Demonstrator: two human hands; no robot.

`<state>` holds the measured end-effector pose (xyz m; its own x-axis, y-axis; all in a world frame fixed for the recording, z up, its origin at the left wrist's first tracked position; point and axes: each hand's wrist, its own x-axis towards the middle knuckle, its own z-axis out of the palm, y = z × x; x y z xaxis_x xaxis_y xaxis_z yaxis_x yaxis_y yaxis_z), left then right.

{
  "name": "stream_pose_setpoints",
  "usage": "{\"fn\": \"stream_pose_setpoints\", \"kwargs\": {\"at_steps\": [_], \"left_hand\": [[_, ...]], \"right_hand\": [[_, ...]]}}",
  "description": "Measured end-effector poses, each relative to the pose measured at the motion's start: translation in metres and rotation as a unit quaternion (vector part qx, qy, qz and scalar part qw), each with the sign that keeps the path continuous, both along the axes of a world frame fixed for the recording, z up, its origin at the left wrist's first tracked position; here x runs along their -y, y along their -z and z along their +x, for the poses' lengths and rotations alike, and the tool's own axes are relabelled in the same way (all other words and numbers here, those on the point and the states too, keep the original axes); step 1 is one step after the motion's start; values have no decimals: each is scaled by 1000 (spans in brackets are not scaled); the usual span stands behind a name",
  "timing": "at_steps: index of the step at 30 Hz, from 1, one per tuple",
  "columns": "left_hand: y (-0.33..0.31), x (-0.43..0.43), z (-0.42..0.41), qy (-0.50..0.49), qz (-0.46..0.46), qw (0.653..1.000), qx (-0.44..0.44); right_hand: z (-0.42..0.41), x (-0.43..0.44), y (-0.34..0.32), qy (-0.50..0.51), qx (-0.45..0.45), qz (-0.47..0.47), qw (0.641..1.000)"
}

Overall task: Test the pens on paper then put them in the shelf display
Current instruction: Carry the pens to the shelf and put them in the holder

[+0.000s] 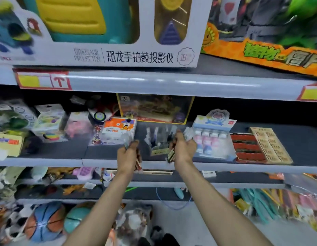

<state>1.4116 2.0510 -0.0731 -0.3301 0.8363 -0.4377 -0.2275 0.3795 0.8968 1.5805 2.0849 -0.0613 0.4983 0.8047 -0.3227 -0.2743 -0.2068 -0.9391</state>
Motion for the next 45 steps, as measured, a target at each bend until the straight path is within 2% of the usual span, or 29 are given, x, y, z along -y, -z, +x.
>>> {"fn": "stream_pose_setpoints", "kwargs": {"at_steps": [3,7,11,19,26,31,38,45], "left_hand": [[6,-15,-5,-61,-20,998,19],[15,-26,-2,-93,-43,993,49],[21,-25,6,-100,-38,992,71],[33,-18,5,-95,-37,991,88],[37,-23,-3,-107,-23,990,89],[37,-32,-2,-106,-16,989,104],[25,-56,-3,-114,41,986,111],[21,-97,-6,-182,59,962,195]], "right_hand": [[-7,-20,4,15,-2,36,999],[-19,-39,11,30,36,94,994],[-30,-55,10,68,67,137,986],[-50,-71,25,35,159,185,969],[-50,-78,33,38,200,181,962],[-46,-77,36,20,186,169,968],[-40,-61,35,-9,162,162,973],[-27,-36,37,-32,179,158,971]]}}
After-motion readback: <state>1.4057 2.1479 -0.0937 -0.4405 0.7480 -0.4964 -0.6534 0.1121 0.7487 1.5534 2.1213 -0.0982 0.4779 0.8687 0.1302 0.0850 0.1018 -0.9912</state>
